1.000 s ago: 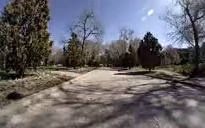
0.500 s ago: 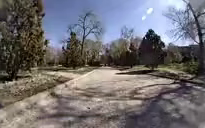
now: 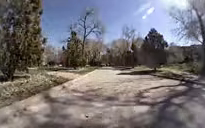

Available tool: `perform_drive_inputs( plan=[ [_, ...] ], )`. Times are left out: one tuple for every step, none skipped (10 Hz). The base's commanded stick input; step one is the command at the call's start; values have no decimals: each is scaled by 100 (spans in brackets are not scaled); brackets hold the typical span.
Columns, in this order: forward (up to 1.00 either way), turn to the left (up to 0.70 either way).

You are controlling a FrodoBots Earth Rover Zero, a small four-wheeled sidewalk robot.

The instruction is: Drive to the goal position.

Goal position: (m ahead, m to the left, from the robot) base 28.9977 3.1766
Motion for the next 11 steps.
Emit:
perform_drive_inputs(
  plan=[
    [100,0],
    [100,0],
    [100,0],
    [100,0],
    [100,0],
    [100,0],
    [100,0],
    [100,0],
    [100,0],
    [100,0],
    [100,0]
  ],
)
